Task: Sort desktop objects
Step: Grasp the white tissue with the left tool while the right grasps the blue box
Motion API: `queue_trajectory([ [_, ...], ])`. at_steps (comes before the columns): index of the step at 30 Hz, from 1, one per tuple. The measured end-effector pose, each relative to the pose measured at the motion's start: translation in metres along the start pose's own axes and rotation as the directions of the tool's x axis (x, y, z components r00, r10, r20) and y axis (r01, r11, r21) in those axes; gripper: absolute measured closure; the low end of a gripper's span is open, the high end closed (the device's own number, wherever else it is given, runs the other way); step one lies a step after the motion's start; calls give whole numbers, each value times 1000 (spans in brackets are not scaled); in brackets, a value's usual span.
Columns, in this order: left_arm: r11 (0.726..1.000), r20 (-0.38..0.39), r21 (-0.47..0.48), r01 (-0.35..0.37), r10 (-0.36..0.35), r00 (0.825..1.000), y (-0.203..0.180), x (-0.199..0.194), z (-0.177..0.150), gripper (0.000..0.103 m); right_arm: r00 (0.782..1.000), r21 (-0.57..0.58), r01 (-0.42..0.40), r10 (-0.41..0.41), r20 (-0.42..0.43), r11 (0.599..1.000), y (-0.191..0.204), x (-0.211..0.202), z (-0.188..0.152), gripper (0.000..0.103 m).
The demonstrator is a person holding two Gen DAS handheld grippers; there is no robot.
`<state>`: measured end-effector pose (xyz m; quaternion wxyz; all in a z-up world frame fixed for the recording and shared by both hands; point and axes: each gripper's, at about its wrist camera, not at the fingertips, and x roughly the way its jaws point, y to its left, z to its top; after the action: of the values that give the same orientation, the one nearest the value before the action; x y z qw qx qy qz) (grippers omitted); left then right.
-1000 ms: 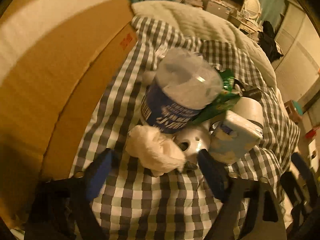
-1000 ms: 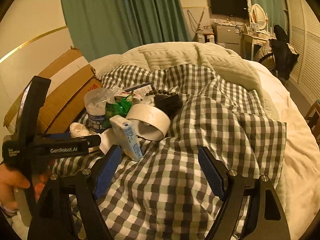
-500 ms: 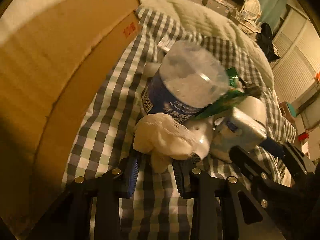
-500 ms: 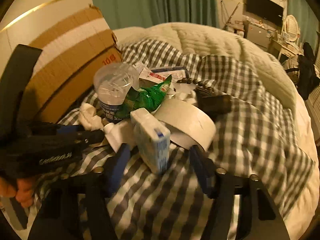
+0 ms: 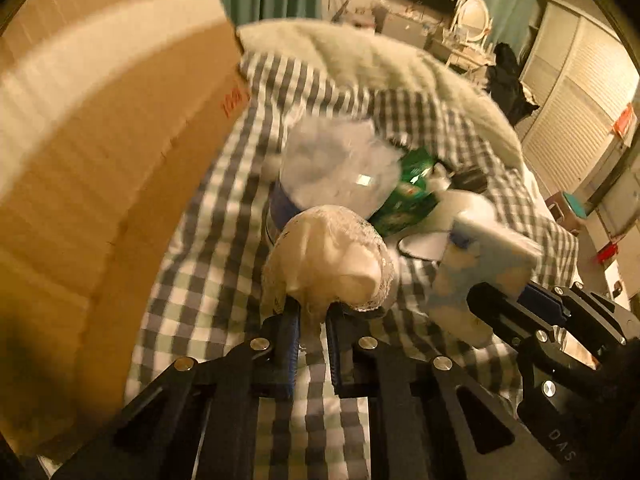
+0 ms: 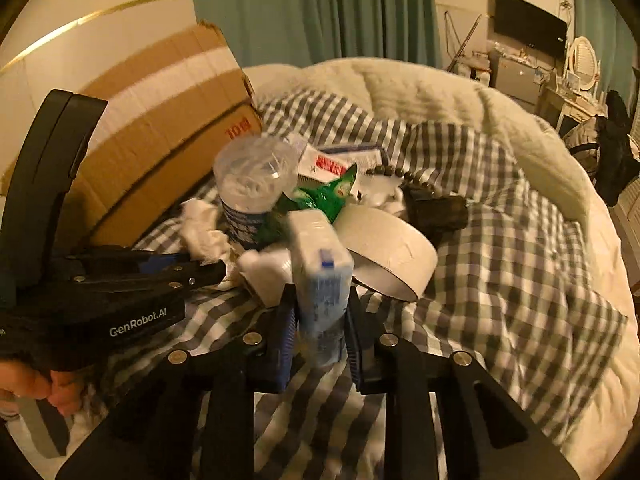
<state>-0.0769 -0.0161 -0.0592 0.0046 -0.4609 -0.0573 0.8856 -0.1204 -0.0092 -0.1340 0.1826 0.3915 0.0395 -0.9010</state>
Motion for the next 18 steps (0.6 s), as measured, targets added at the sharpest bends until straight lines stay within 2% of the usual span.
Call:
queue_trajectory([
  [8, 999, 128, 51, 4, -10, 992, -8, -39, 6, 91, 999, 11, 37, -38, 34, 999, 2, -32, 3, 85],
  [12, 999, 116, 51, 9, -15, 993, -6, -32, 9, 91, 999, 8, 35, -35, 11, 999, 4, -23, 2, 83],
  [13, 999, 107, 46, 9, -14, 994, -5, -31, 6, 91, 999, 25, 34, -34, 8, 999, 2, -18, 2, 73],
  [14, 999, 94, 40, 10, -14, 995, -4, -27, 6, 91, 1000, 34, 25, -25, 1, 999, 1, -15, 1, 57],
  [15, 999, 75, 33, 11, -14, 997, -3, -22, 5, 91, 1000, 43, 20, -19, -7, 999, 1, -9, 1, 51],
  [18, 1000, 40, 19, 18, -19, 999, -1, -12, 1, 91, 999, 40, 31, -30, -36, 999, 1, 2, -1, 49],
])
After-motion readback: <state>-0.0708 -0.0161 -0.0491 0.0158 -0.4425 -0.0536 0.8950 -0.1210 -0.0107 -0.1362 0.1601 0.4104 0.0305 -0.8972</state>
